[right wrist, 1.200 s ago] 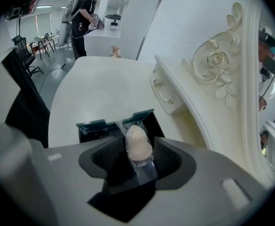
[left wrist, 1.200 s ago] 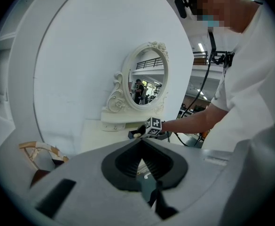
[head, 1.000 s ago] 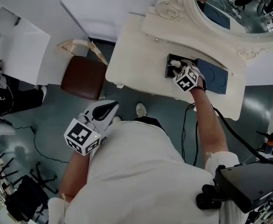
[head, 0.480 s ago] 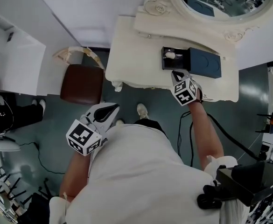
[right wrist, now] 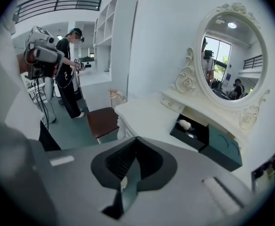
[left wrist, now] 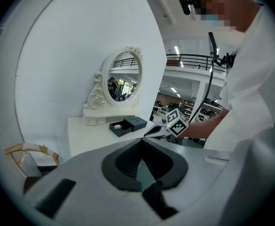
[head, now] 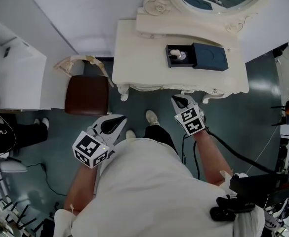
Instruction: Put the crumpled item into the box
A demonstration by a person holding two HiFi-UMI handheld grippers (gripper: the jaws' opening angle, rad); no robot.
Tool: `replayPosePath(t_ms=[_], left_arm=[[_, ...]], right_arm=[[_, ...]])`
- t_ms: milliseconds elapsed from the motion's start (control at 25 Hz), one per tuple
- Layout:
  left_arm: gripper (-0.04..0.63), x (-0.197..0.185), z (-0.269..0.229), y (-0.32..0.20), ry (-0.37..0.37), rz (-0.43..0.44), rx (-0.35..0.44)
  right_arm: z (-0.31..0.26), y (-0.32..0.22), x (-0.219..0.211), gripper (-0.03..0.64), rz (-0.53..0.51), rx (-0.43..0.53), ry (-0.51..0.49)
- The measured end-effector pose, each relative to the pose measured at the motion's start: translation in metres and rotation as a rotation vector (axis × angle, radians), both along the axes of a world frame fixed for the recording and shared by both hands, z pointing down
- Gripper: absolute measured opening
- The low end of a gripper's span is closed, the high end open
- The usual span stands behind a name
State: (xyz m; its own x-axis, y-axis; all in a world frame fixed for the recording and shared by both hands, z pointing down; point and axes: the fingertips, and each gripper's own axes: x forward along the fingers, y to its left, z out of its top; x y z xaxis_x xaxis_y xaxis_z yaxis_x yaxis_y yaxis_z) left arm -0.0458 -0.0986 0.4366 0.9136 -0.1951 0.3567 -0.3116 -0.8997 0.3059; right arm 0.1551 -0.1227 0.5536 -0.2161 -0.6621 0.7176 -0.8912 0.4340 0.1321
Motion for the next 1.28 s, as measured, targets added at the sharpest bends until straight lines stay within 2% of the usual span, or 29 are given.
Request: replayPosePath(t_ms=[200, 480, 800, 1280], left_arm=[[-0.002, -0.016, 0.008, 0.019, -0.001, 0.037, -0.009], [-0.002, -0.021, 0.01, 0.043, -0.002, 0.083, -0.002], [-0.002, -0.021, 0.005, 0.058, 0.012, 0.117, 0.008], [-0.002, -0.033, 0.005, 0.058, 0.018, 0.1, 0.008]], right_arm=[[-0.006, 0.045, -0.037, 0.0, 0.048, 0.011, -0.109], [-0.023, 0.087, -0.072, 0.0, 0.03, 0.03, -0.156], [-0.037, 0.106, -0.092, 0.0, 0.005, 0.053, -0.161], [-0.046, 0.104, -0.108, 0.0, -0.025, 0.074, -0.156]])
